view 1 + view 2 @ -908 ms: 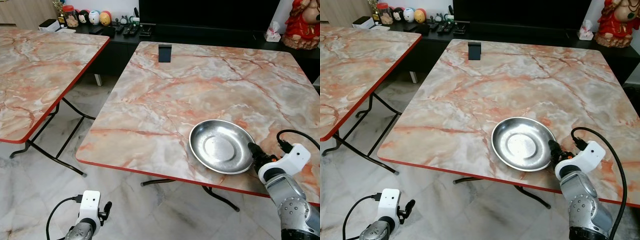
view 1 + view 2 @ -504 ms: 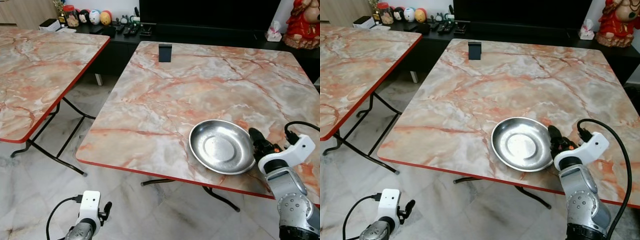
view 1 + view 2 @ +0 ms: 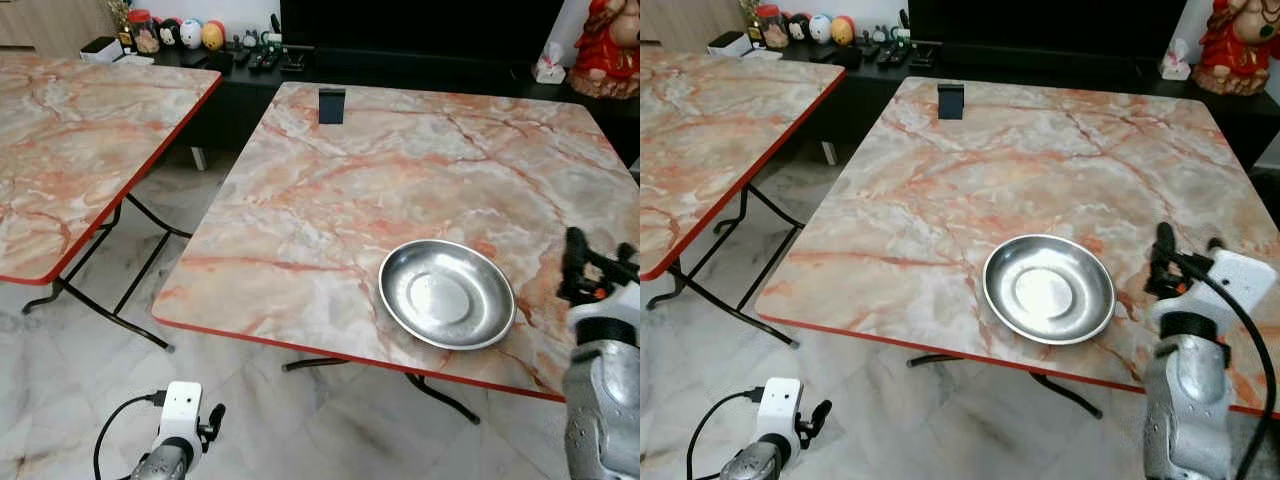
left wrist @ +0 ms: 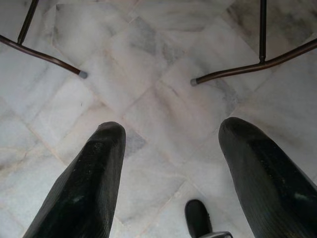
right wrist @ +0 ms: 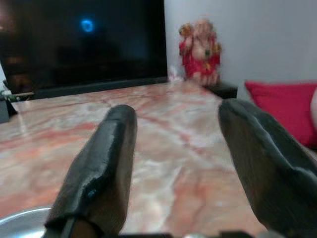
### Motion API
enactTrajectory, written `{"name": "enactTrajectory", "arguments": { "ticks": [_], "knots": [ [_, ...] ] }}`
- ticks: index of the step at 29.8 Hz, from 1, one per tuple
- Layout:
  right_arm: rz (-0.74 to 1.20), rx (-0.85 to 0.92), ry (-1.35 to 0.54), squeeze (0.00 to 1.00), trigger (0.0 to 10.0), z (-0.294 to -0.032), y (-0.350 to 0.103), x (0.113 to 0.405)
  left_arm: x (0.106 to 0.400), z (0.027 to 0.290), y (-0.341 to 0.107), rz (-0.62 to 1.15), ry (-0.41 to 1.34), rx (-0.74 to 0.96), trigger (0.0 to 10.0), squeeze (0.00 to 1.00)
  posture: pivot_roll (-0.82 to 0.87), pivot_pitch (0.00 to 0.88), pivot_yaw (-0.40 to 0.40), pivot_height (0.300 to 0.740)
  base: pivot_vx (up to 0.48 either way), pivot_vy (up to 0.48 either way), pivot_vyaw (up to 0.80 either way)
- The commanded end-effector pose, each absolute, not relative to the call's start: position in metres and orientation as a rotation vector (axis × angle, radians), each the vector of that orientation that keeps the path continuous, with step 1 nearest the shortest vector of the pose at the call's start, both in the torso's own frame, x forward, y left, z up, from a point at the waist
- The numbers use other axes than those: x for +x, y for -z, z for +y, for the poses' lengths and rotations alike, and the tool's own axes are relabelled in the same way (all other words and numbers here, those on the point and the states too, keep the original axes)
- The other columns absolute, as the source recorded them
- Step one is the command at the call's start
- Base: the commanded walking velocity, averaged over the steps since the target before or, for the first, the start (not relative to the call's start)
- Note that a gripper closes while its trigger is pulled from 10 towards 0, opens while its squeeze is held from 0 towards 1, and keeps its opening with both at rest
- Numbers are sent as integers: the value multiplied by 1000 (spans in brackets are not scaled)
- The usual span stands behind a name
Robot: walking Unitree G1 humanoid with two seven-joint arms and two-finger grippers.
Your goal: Setting the table
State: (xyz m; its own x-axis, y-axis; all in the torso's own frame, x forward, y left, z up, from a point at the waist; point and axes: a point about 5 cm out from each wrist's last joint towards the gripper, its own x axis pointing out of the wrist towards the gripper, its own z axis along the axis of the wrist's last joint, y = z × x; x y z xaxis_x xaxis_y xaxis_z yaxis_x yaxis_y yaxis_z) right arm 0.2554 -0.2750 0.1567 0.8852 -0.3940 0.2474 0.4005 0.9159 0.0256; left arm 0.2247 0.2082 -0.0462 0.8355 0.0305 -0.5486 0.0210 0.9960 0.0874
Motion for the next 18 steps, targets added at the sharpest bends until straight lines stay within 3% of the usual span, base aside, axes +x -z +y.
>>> {"name": "enactTrajectory", "arguments": {
  "ticks": [1,18],
  "knots": [
    [-270,-69,434,0,10000,-276,-158,251,220,209,50,603,-3,88,10000,0,-25,52,-7,740,0,0,0],
    [-273,-15,392,0,10000,-263,-150,259,221,206,50,603,-4,59,10000,0,-25,31,-5,740,0,0,0]
  ]
}}
